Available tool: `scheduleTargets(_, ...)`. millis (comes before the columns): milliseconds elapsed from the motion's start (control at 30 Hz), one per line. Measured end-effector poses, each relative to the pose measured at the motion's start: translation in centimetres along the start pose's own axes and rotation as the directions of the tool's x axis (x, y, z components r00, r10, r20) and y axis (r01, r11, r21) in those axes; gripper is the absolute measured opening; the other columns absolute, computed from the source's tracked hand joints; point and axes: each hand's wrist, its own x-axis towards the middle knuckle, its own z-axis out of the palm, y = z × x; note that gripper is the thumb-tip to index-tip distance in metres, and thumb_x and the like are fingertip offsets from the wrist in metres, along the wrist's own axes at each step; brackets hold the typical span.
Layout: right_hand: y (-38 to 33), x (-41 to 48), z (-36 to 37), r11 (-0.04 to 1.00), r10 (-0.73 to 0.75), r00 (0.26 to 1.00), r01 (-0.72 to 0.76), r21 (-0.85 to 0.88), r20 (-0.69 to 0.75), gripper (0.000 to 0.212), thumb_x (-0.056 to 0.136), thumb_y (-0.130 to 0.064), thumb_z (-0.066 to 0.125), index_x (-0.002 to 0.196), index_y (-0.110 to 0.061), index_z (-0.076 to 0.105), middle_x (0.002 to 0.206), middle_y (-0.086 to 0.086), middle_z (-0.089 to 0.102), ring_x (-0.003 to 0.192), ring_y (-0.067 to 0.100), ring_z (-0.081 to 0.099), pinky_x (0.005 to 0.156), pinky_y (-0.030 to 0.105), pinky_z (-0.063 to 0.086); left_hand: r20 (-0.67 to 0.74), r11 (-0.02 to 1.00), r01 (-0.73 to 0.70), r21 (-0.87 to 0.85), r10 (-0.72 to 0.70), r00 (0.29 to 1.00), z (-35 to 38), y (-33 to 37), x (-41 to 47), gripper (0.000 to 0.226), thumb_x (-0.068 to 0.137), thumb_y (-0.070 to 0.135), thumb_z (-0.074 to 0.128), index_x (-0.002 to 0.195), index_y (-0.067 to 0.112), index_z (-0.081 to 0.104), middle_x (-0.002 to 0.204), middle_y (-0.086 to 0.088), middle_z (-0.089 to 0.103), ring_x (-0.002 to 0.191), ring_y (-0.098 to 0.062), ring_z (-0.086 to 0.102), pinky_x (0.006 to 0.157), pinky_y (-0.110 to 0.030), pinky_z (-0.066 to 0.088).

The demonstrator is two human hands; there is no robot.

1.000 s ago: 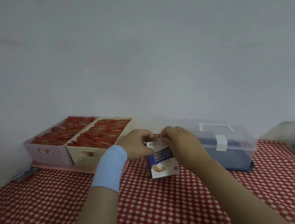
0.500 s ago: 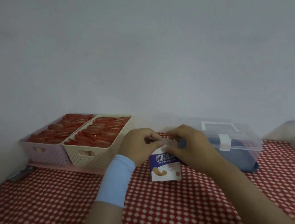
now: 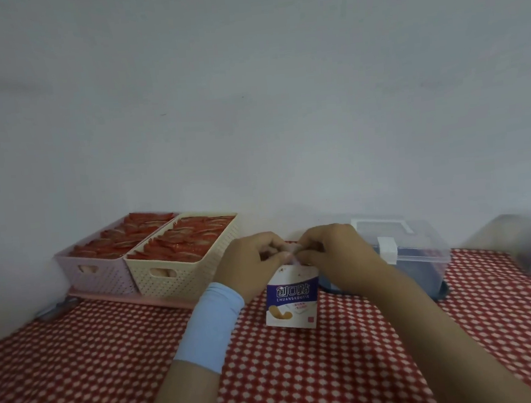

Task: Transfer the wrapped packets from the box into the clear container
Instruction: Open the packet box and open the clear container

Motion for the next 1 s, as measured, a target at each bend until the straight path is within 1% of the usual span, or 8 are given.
scheduleTargets(167,0.3,0.1,-0.3,0.999,0.005,1.000,-0.006,0.050,0.010,0.008,0.095,-0.029,0.064,0.095,-0.029,0.072,0.090,-0.012,0.072,0.083,0.004,0.066,0.077,0.031,0.061,0.030,1.000,-0.002,0.019,0.001,1.000,-0.1,0.4,0.4,0.004,0.089,0.031,0.068,0.086,0.033,0.069,0.082,0.017,0.073,0.080,0.004,0.065,0.074,-0.021,0.055)
scheduleTargets(300,0.8,-0.1,-0.1,0.965,0.006,0.994,-0.036,0.261,0.114,0.038,0.088,-0.051,0.066,0.121,-0.032,0.066,0.114,-0.017,0.069,0.102,0.003,0.065,0.084,0.027,0.057,-0.022,0.998,0.019,-0.052,-0.020,1.000,-0.2,0.3,0.7,0.010,0.088,0.021,0.069,0.083,0.029,0.069,0.079,0.014,0.072,0.078,0.002,0.065,0.070,-0.013,0.051)
scheduleTargets(367,1.2,0.0,0.3,0.962,0.009,0.986,-0.054,0.266,0.166,0.025,0.091,-0.041,0.067,0.115,-0.032,0.068,0.109,-0.016,0.071,0.098,0.004,0.068,0.083,0.027,0.059,-0.067,0.992,0.036,-0.124,-0.044,0.997,-0.4,0.4,0.9,0.012,0.088,0.019,0.070,0.081,0.028,0.068,0.079,0.015,0.072,0.076,0.001,0.066,0.067,-0.010,0.048)
scheduleTargets(567,1.3,0.2,0.4,0.881,0.063,0.993,-0.101,0.462,0.098,0.012,0.097,-0.033,0.063,0.099,-0.025,0.072,0.091,-0.007,0.077,0.083,0.006,0.072,0.067,0.020,0.056,-0.176,0.915,0.079,-0.395,-0.160,0.971,-0.1,1.1,1.4,0.006,0.087,0.017,0.071,0.084,0.022,0.070,0.081,0.007,0.074,0.079,-0.008,0.069,0.073,-0.024,0.055)
scheduleTargets(700,1.8,0.9,1.1,0.952,0.140,0.985,-0.107,0.286,-0.100,0.022,0.098,-0.032,0.062,0.077,-0.024,0.066,0.077,-0.001,0.072,0.076,0.018,0.068,0.075,0.037,0.056,-0.253,0.921,0.090,-0.379,-0.197,0.947,-0.1,1.0,1.8,0.017,0.084,0.032,0.074,0.098,0.027,0.064,0.093,0.010,0.065,0.081,-0.009,0.059,0.071,-0.016,0.047)
scheduleTargets(833,2.2,1.3,1.7,0.944,0.225,0.962,-0.176,0.280,-0.153,0.018,0.098,-0.029,0.062,0.083,-0.022,0.070,0.075,-0.006,0.072,0.073,0.012,0.068,0.076,0.035,0.058,-0.388,0.970,-0.042,-0.239,-0.055,0.920,-1.0,1.2,1.6,0.021,0.083,0.026,0.075,0.084,0.020,0.054,0.075,0.000,0.053,0.064,-0.009,0.046,0.058,-0.015,0.042)
scheduleTargets(933,2.1,1.5,2.2,0.938,0.261,0.942,-0.197,0.286,-0.209,0.003,0.094,-0.027,0.068,0.095,-0.027,0.065,0.083,-0.009,0.071,0.077,0.007,0.067,0.072,0.026,0.056,-0.222,0.991,-0.097,-0.093,0.074,0.972,-1.6,1.6,1.6,0.014,0.084,0.025,0.073,0.077,0.024,0.061,0.073,0.006,0.063,0.066,-0.006,0.056,0.061,-0.015,0.045)
scheduleTargets(1000,2.0,1.4,2.7,0.942,0.263,0.941,-0.203,0.267,-0.213,0.021,0.091,-0.025,0.071,0.105,-0.032,0.057,0.090,-0.011,0.068,0.080,0.001,0.062,0.065,0.014,0.046,0.025,0.997,-0.068,0.036,0.067,0.997,-1.6,1.6,1.6,0.006,0.086,0.028,0.071,0.088,0.030,0.066,0.092,0.014,0.064,0.083,0.002,0.059,0.075,-0.015,0.047)
